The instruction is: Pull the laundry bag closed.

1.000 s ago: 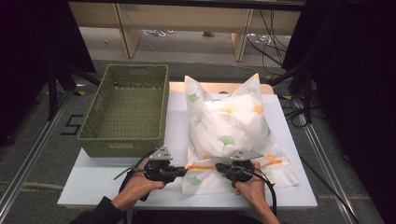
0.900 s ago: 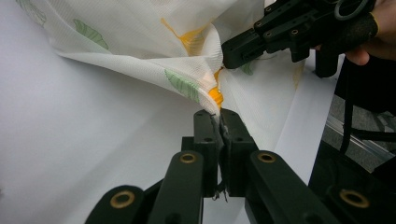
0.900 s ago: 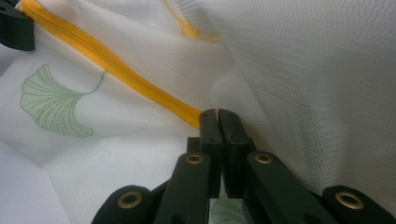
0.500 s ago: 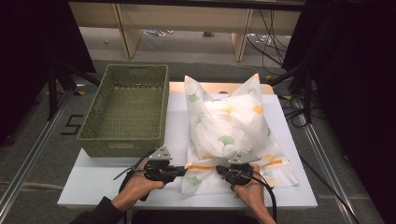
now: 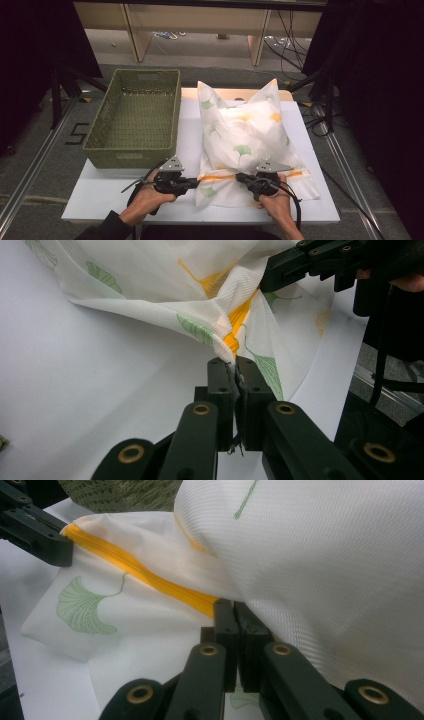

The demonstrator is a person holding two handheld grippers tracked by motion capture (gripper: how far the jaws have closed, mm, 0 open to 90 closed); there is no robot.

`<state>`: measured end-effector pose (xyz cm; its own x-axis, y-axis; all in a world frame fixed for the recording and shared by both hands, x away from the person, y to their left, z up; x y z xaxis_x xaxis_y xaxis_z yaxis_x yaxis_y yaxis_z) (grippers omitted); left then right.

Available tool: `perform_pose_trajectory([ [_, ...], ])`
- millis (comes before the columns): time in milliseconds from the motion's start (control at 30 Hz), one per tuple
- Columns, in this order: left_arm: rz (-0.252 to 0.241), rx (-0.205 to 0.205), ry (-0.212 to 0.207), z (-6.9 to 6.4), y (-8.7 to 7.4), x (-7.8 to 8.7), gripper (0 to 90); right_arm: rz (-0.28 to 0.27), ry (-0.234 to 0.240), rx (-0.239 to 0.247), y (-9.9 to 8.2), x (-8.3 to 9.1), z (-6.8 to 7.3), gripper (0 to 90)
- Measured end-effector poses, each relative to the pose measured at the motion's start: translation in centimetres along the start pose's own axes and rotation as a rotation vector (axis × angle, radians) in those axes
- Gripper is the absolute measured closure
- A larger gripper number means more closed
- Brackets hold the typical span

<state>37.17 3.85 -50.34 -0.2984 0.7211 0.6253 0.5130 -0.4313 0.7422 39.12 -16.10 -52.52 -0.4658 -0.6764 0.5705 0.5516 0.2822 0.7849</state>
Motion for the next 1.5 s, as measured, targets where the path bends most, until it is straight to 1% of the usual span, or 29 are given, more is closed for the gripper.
perform_pose_trajectory([
  [33, 0.000, 0.002, -0.003, 0.0, 0.0, 0.0, 85.8, 0.004, -0.013, 0.038, 0.0, 0.0, -0.2, 90.0],
  [67, -0.006, 0.011, -0.004, 0.0, 0.0, 0.0, 85.8, 0.018, -0.024, 0.018, -0.1, 0.2, -0.1, 90.0],
  [200, 0.006, -0.013, 0.015, 0.0, 0.0, 0.0, 86.2, 0.023, 0.002, 0.024, -0.2, 0.1, 0.1, 90.0],
  [233, 0.009, 0.001, 0.018, 0.0, -0.1, 0.0, 86.2, 0.050, -0.021, 0.019, -0.5, 0.4, 0.1, 90.0],
  [300, 0.005, -0.002, 0.013, 0.0, -0.1, 0.0, 86.2, 0.040, -0.021, 0.020, -0.5, 0.4, 0.3, 90.0],
  [367, 0.010, -0.011, 0.013, -0.1, -0.1, 0.1, 86.2, 0.052, -0.018, 0.050, -0.6, 0.5, 0.2, 90.0],
  [400, 0.013, -0.026, 0.016, 0.0, -0.1, 0.1, 86.3, 0.057, -0.018, 0.039, -0.7, 0.6, 0.4, 90.0],
  [533, 0.006, -0.002, 0.009, -0.1, -0.1, 0.1, 86.4, 0.044, -0.060, 0.048, -0.7, 0.9, 0.0, 90.0],
  [567, 0.008, -0.006, 0.011, 0.0, -0.1, 0.1, 86.4, 0.034, -0.038, 0.048, -0.7, 0.7, 0.1, 90.0],
  [633, 0.008, -0.029, 0.016, 0.0, -0.1, 0.1, 86.4, 0.039, -0.044, 0.048, -0.8, 0.8, -0.1, 90.0],
  [667, 0.006, -0.017, 0.014, 0.0, -0.1, 0.1, 86.4, 0.058, -0.061, 0.042, -1.0, 1.1, -0.2, 90.0],
  [700, 0.015, -0.012, 0.032, 0.1, -0.2, 0.2, 86.4, 0.040, -0.050, 0.035, -0.9, 1.0, -0.2, 90.0],
  [733, 0.006, -0.004, 0.024, 0.0, -0.2, 0.2, 86.4, 0.044, -0.066, 0.032, -1.0, 1.3, -0.3, 90.0],
  [767, 0.005, -0.004, 0.025, 0.0, -0.2, 0.2, 86.4, 0.056, -0.066, 0.021, -1.2, 1.5, -0.3, 90.0],
  [800, 0.006, -0.025, 0.024, 0.1, -0.1, 0.2, 86.4, 0.055, -0.069, 0.030, -1.2, 1.7, -0.5, 90.0],
  [833, 0.010, -0.010, 0.030, 0.1, -0.2, 0.2, 86.4, 0.056, -0.082, 0.036, -1.4, 1.9, -0.6, 90.0],
  [867, 0.009, -0.006, 0.027, 0.0, -0.2, 0.2, 86.4, 0.041, -0.070, 0.042, -1.4, 1.9, -0.7, 90.0],
  [900, 0.008, -0.004, 0.027, 0.0, -0.2, 0.2, 86.4, 0.065, -0.084, 0.025, -1.6, 2.3, -0.7, 90.0],
  [967, 0.003, -0.027, 0.020, 0.0, -0.2, 0.2, 86.4, 0.061, -0.094, 0.033, -1.8, 2.5, -0.8, 90.0],
  [1000, -0.003, 0.006, 0.024, -0.1, -0.1, 0.1, 86.4, 0.072, -0.107, 0.014, -2.0, 2.8, -0.8, 90.0],
  [1067, 0.017, -0.036, 0.035, 0.3, -0.2, 0.3, 86.4, 0.056, -0.137, 0.044, -2.0, 3.1, -1.3, 90.0],
  [1100, 0.019, -0.037, 0.036, 0.3, -0.3, 0.3, 86.4, 0.058, -0.127, 0.038, -2.2, 3.0, -1.3, 90.0],
  [1133, 0.017, -0.017, 0.036, 0.2, -0.3, 0.3, 86.4, 0.062, -0.131, 0.033, -2.3, 3.1, -1.3, 90.0],
  [1200, 0.014, -0.035, 0.034, 0.2, -0.3, 0.3, 86.4, 0.058, -0.146, 0.041, -2.4, 3.3, -1.5, 90.0],
  [1333, 0.010, -0.024, 0.029, 0.2, -0.4, 0.3, 86.4, 0.061, -0.145, 0.025, -2.7, 4.0, -1.5, 90.0],
  [1400, 0.017, -0.033, 0.033, 0.3, -0.4, 0.4, 86.4, 0.063, -0.172, 0.047, -2.9, 4.3, -1.8, 90.0],
  [1433, 0.001, -0.018, 0.021, 0.0, -0.3, 0.3, 86.4, 0.066, -0.165, 0.047, -3.0, 4.3, -1.7, 90.0],
  [1467, -0.002, -0.018, 0.024, 0.0, -0.3, 0.3, 86.4, 0.073, -0.164, 0.017, -3.2, 4.5, -1.5, 90.0],
  [1500, 0.003, -0.020, 0.030, 0.1, -0.3, 0.3, 86.4, 0.062, -0.171, 0.040, -3.1, 4.6, -1.8, 90.0],
])
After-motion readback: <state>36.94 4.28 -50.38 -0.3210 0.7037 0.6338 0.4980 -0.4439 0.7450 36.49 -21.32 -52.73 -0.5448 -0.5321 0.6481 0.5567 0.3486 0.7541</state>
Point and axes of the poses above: each handheld gripper's, and its own axes: x roughly backward along the jaws, y roughly out of its top, z roughly to its left, the point moved 8 cm from there along -x, roughly forward along the jaws, and after that the axes turned 4 degrees about z, right-handed, at the moved point
